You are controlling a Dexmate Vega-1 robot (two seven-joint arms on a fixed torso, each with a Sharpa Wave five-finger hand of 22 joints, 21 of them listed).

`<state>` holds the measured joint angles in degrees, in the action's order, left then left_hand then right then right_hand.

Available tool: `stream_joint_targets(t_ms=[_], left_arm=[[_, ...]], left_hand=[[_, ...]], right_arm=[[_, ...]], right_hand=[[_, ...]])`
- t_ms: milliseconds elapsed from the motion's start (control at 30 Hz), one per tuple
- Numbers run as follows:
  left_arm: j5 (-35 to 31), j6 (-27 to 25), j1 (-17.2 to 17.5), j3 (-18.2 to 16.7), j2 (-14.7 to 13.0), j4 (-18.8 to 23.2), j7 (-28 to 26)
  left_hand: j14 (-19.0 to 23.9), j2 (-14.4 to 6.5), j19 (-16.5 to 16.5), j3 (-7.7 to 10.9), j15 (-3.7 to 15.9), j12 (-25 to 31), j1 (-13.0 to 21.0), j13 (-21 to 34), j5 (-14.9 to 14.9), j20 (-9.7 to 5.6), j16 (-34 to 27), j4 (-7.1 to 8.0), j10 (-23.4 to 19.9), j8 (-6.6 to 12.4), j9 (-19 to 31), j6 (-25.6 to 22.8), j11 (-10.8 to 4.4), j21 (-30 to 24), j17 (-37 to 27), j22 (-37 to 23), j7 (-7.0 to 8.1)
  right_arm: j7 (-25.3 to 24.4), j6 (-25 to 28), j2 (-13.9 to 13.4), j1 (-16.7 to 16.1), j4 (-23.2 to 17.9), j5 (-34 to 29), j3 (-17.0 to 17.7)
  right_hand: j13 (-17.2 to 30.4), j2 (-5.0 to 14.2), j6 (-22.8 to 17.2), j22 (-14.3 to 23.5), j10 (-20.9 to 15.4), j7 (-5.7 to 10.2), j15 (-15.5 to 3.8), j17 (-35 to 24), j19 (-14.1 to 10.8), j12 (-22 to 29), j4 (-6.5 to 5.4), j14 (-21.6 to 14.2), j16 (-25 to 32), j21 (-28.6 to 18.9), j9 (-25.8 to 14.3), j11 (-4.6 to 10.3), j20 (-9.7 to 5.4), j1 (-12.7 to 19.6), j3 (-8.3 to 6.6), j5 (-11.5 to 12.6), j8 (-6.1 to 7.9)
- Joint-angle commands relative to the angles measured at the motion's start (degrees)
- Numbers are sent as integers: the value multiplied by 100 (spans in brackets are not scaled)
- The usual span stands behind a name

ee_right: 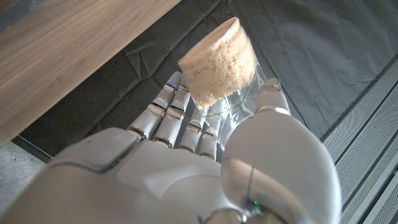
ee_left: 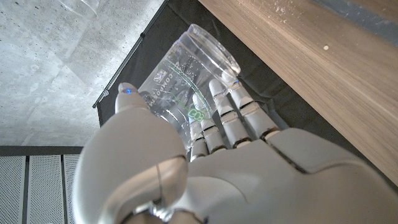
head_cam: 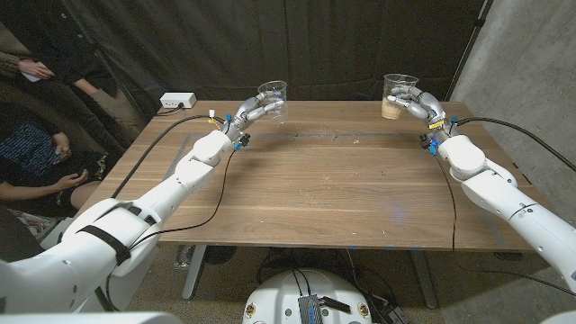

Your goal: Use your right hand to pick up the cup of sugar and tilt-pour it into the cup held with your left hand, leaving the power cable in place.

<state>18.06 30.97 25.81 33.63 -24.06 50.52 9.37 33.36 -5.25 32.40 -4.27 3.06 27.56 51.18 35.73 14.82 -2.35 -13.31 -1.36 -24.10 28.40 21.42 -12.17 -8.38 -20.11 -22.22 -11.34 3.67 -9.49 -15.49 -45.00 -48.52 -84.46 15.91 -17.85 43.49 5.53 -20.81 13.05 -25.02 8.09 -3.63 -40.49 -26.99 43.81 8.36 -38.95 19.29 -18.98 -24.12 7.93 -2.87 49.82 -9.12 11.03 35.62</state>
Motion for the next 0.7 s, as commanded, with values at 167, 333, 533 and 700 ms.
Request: stream_joint_targets(t_ms=[167,333,533,700], left_arm=[[-96,-50,-58,32,48,-38,39],[-120,-6,-114,60,95,-134,70],[-68,0,-151,71,135,-205,179],[-56,13,-173,98,166,-274,257]], left_hand=[[6,-44,-34,-46,691,42,27,33,-42,-12,22,13,32,9,23,-30,-4,7,-25,-19,-17],[-2,-48,-38,-49,694,51,29,37,-62,-17,34,13,34,14,27,-42,-11,9,-32,-20,-19],[9,-53,-39,-58,692,57,21,43,-87,-29,41,20,54,13,33,-40,12,8,-42,-23,-26],[-1,-61,-48,-65,673,65,12,48,-108,-43,53,27,62,19,39,-52,11,11,-52,-25,-27]], right_arm=[[122,180,-230,39,-289,18,187],[299,318,-374,82,-437,119,263],[459,583,-557,127,-698,245,367],[597,847,-741,174,-937,311,433]], right_hand=[[5,55,-105,1,-70,-1,-983,-5,-62,19,-41,-78,20,-5,3,14,-518,-3,-96,-8,31],[11,58,-105,2,-82,-1,-984,-4,-78,22,-42,-95,13,-11,4,9,-509,-6,-102,-11,26],[21,46,-114,9,-61,-21,-985,-5,-146,11,-29,-105,1,-41,3,14,-517,8,-110,-14,25],[16,43,-112,13,-80,-37,-981,-2,-154,11,-36,-108,-10,-45,1,-17,-517,-5,-109,-17,21]])
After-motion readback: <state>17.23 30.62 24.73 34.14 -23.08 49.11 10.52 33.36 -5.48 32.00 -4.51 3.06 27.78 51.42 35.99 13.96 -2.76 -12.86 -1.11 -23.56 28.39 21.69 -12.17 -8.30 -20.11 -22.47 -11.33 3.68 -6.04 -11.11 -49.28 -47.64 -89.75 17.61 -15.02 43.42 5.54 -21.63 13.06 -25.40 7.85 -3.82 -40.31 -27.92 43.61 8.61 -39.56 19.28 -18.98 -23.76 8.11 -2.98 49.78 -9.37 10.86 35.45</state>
